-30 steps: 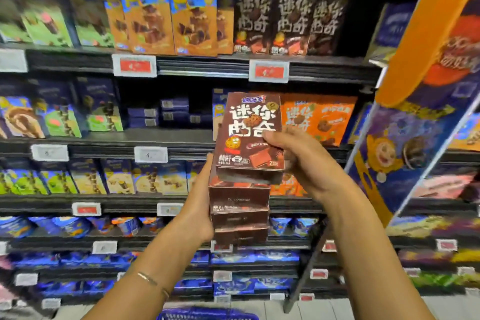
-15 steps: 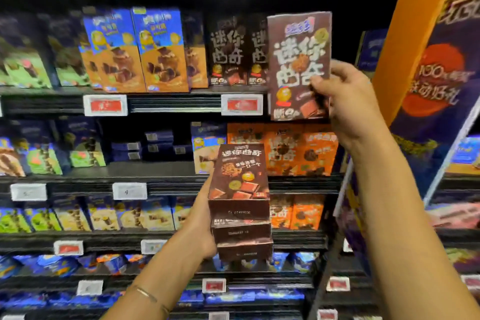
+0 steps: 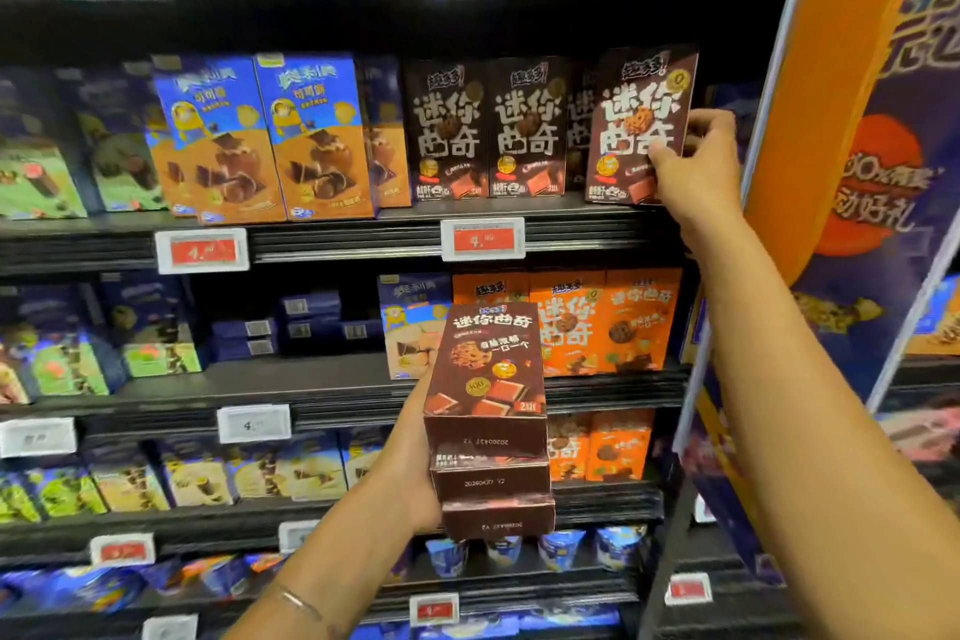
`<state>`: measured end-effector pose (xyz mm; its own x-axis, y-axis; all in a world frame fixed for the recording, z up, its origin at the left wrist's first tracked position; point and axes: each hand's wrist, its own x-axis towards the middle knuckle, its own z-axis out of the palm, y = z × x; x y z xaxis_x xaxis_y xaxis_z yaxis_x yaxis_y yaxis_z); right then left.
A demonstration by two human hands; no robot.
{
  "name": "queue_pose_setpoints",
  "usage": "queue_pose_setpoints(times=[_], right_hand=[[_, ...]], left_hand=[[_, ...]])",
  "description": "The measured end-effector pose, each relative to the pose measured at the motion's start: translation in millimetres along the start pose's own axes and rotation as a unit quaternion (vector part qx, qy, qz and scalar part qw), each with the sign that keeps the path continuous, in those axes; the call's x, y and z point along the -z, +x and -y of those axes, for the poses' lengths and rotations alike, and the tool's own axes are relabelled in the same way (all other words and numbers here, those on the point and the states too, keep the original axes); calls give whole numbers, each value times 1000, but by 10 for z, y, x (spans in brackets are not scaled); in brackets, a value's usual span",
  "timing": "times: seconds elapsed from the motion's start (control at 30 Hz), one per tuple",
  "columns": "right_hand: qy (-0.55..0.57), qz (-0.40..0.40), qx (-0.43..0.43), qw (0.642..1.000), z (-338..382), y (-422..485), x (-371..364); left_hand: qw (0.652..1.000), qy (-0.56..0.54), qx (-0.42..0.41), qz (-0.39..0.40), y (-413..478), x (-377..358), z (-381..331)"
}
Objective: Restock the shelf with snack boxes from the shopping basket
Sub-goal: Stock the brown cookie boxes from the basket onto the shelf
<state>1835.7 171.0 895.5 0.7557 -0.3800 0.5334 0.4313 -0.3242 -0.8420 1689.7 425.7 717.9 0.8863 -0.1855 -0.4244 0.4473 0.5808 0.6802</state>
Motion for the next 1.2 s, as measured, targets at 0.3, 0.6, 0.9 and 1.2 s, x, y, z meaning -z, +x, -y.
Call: queue_pose_setpoints(times=[0.3, 0.6, 0.9, 1.2], right_hand=[[-172, -21, 20, 985, -61, 232, -181], [-242, 0, 19, 970, -95, 279, -254], [-279, -27, 3, 960, -127, 238, -321], [-239, -70, 30, 968, -7, -54, -308]], left_hand=[[1000, 0, 8, 0, 73, -38, -17], [1000, 1, 2, -2, 99, -6, -52], [1000, -10, 0, 2, 89, 57, -138], [1000, -9, -7, 1, 71, 138, -156]])
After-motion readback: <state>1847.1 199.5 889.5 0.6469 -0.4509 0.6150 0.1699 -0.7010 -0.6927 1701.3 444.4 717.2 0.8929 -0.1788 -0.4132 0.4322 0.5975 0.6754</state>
